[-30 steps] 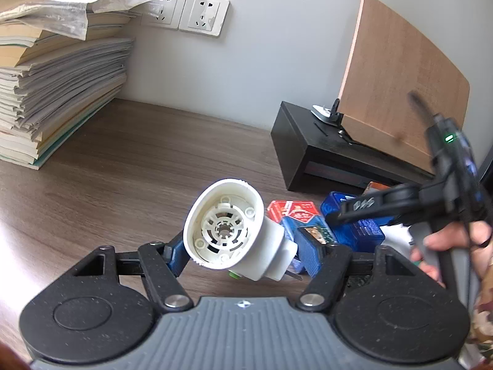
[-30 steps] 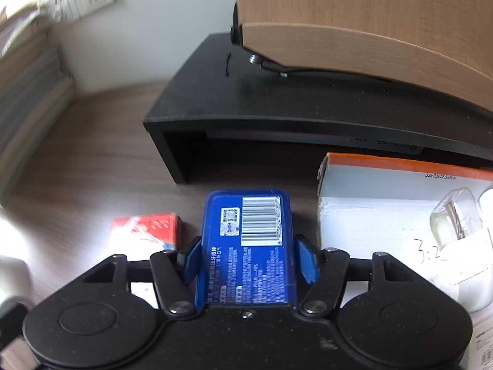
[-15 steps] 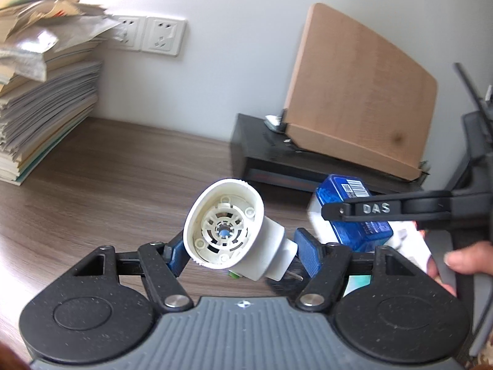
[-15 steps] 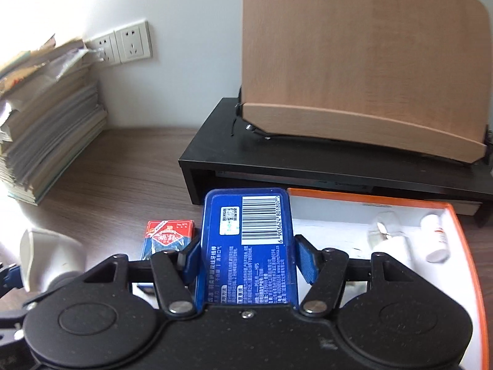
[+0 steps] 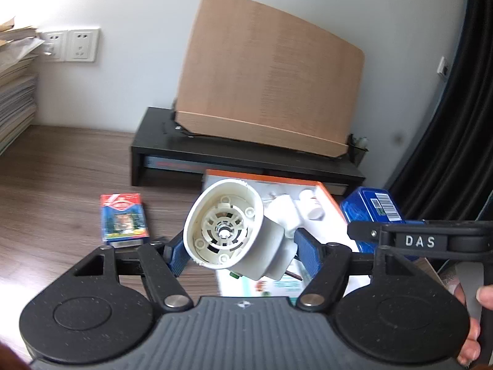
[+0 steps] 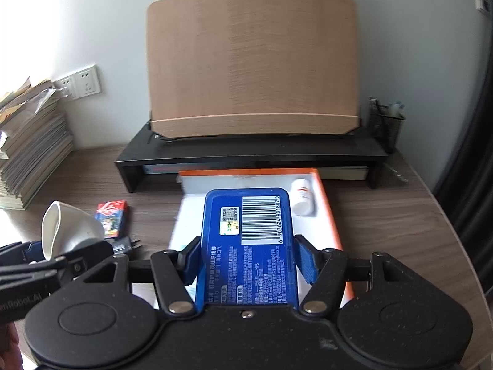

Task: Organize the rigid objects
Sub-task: 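Carry the white adapter in the left tool and blue box in the right tool over the tray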

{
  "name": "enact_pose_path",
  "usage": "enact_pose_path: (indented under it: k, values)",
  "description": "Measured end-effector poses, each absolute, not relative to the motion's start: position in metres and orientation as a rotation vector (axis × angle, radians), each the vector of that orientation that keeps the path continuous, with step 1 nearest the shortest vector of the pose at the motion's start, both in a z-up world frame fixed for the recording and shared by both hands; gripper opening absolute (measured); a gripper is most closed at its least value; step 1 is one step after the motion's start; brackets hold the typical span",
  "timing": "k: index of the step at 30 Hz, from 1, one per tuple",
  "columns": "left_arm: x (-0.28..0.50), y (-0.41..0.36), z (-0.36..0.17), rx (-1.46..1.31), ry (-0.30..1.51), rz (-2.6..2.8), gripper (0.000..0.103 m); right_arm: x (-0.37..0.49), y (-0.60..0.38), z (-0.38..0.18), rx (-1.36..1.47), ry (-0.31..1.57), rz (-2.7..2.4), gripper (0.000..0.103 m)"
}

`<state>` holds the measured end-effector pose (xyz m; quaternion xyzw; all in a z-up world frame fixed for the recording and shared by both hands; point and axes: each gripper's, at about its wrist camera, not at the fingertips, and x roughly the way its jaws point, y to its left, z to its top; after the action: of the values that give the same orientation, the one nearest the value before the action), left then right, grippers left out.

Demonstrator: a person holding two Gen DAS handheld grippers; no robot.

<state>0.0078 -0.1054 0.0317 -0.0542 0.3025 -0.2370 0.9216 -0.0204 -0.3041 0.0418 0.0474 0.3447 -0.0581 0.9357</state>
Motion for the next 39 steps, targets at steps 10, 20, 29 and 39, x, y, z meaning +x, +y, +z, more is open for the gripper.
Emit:
enact_pose_path:
  k: [10, 20, 29, 39]
  values:
    - [-0.009, -0.159, 0.032, -0.078, 0.614, -0.551, 0.071, -0.067, -0.356, 0.042, 0.133, 0.7, -0.17, 0.074]
    - [-0.016, -0.178, 0.033, -0.054, 0.61, -0.542, 0.071, -0.076, -0.364, 0.036, 0.135, 0.705, -0.118, 0.074]
    - [-0.012, -0.174, 0.033, -0.042, 0.619, -0.486, 0.071, -0.069, -0.352, 0.03, 0.121, 0.716, -0.066, 0.075]
    - [-0.007, -0.167, 0.03, -0.035, 0.64, -0.446, 0.071, -0.059, -0.342, 0.027, 0.119, 0.725, -0.051, 0.075]
